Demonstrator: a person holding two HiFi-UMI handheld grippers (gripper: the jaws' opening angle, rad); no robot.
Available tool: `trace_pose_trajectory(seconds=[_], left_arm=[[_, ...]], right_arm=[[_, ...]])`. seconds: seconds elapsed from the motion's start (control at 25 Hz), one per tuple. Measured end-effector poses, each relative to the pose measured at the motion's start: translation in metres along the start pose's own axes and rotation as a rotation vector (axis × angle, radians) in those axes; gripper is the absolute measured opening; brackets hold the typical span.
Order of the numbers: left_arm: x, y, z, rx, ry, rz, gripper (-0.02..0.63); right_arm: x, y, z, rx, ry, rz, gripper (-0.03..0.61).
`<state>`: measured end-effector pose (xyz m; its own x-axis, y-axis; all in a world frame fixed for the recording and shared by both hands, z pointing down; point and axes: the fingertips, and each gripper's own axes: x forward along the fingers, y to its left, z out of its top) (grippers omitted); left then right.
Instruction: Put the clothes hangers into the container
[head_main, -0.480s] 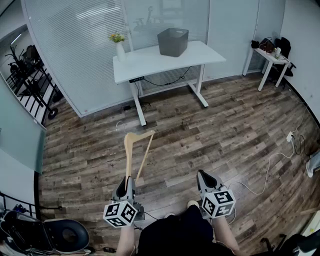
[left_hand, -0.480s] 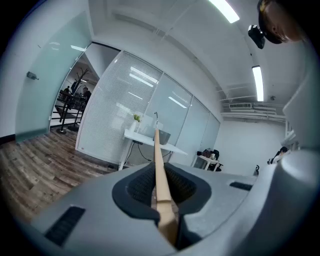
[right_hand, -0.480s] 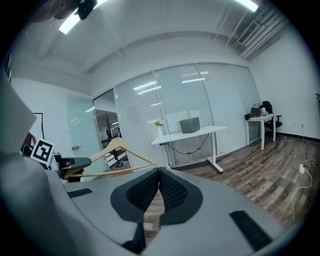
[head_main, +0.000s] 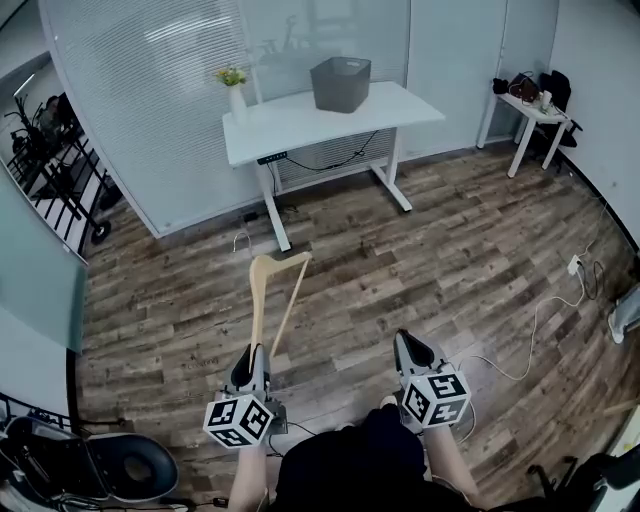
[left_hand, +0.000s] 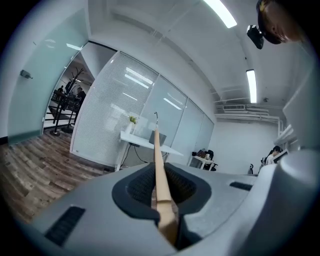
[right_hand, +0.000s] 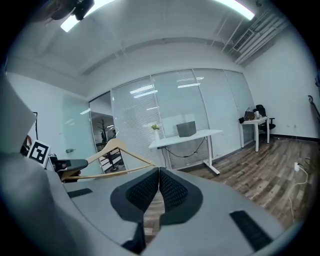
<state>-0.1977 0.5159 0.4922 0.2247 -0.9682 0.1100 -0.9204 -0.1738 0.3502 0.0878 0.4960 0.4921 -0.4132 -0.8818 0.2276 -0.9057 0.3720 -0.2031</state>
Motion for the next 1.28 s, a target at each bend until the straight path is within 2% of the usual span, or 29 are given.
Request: trace_pose_trajectory(seconds=[0.8,1.28], left_arm=[[0.011,0.011,-0.006,-0.008,0.027,-0.012,0.057],[0.098,0.03,0.002,0.007,0.047,-0.004,0.057]], right_arm=[[0.015,0.004,-0.007,0.019,0.027,-0.017,0.029],[0.099,-0.024,0.016,0.013,0.041,-0.004,0.028]])
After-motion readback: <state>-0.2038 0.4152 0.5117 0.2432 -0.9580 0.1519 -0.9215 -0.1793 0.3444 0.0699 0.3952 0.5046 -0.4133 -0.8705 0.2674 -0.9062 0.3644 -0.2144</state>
